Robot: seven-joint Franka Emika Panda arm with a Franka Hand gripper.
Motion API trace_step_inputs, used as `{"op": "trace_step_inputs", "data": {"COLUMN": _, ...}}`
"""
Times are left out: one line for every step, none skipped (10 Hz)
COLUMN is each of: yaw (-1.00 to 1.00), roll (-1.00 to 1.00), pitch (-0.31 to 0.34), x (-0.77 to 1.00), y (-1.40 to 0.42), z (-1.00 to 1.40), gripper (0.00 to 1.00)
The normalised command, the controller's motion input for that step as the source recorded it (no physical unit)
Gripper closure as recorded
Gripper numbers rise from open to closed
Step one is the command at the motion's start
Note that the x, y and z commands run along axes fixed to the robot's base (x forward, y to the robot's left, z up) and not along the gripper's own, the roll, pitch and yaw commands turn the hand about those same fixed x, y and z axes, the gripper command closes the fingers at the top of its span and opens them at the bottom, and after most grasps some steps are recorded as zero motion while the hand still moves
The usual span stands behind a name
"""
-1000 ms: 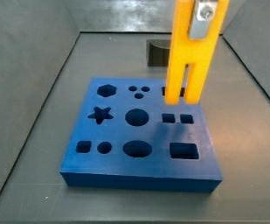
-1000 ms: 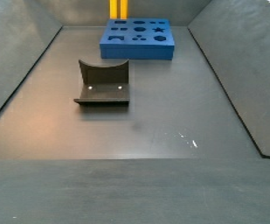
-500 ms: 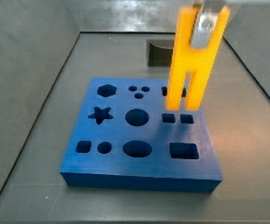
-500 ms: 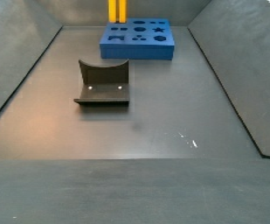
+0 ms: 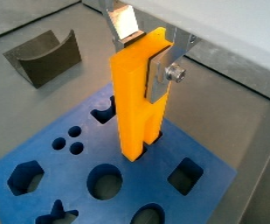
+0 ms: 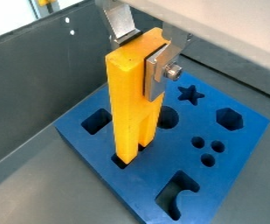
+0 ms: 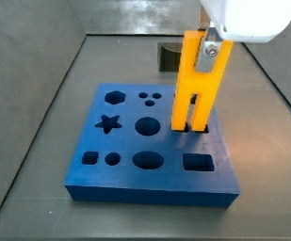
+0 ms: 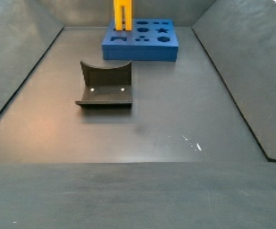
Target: Insert the double-square object.
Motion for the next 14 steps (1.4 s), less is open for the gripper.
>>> {"op": "trace_step_inputs", "data": {"yaw": -0.01, "roll": -0.04, "pitch": 0.000, "x": 0.39, "y": -0.14, "z": -0.12, "gripper": 1.00}}
{"op": "trace_step_inputs", "data": {"yaw": -0.07, "roll": -0.01, "pitch": 0.000, "x": 0.28, "y": -0.02, "z": -0.20, "gripper": 1.00}}
{"op": "trace_step_inputs", "data": {"yaw": -0.08, "roll": 0.00, "pitch": 0.000, "x": 0.04, "y": 0.00, "z": -0.20, "gripper": 1.00}}
{"op": "trace_step_inputs", "data": {"yaw": -0.15, "roll": 0.00, "pitch": 0.000, "x": -0.03, "y": 0.00, "z": -0.20, "gripper": 1.00}}
{"op": "trace_step_inputs", "data": {"yaw": -0.20, "roll": 0.00, "pitch": 0.000, "x": -0.14, "y": 0.01, "z": -0.19, "gripper": 1.00}}
{"op": "trace_step_inputs", "data": {"yaw": -0.20, "roll": 0.05, "pitch": 0.029, "x": 0.00, "y": 0.00, "z": -0.37, "gripper": 1.00}}
{"op": "trace_step_inputs", "data": {"yaw": -0.25, "roll": 0.08, "pitch": 0.059, "x": 0.23, "y": -0.04, "z": -0.65, "gripper": 1.00}}
{"op": "trace_step_inputs", "data": {"yaw": -0.22, "roll": 0.09, "pitch": 0.057, "x": 0.32, "y": -0.08, "z": -0.81, "gripper": 1.00}}
{"op": "trace_step_inputs", "data": {"yaw": -0.17, "roll": 0.07, "pitch": 0.060, "x": 0.45, "y": -0.08, "z": -0.87, "gripper": 1.00}}
{"op": "trace_step_inputs", "data": {"yaw": -0.15, "roll": 0.07, "pitch": 0.064, "x": 0.48, "y": -0.07, "z": -0.86, "gripper": 1.00}}
{"op": "trace_step_inputs", "data": {"yaw": -0.14, "roll": 0.10, "pitch": 0.057, "x": 0.20, "y": 0.00, "z": -0.73, "gripper": 1.00}}
{"op": "trace_step_inputs", "data": {"yaw": -0.07, "roll": 0.13, "pitch": 0.000, "x": -0.04, "y": 0.00, "z": -0.56, "gripper": 1.00}}
{"op": "trace_step_inputs", "data": {"yaw": 0.00, "roll": -0.01, "pitch": 0.000, "x": 0.00, "y": 0.00, "z": 0.00, "gripper": 1.00}}
{"op": "trace_step_inputs", "data": {"yaw": 0.00, "roll": 0.00, "pitch": 0.000, "x": 0.00, "y": 0.00, "z": 0.00, "gripper": 1.00}}
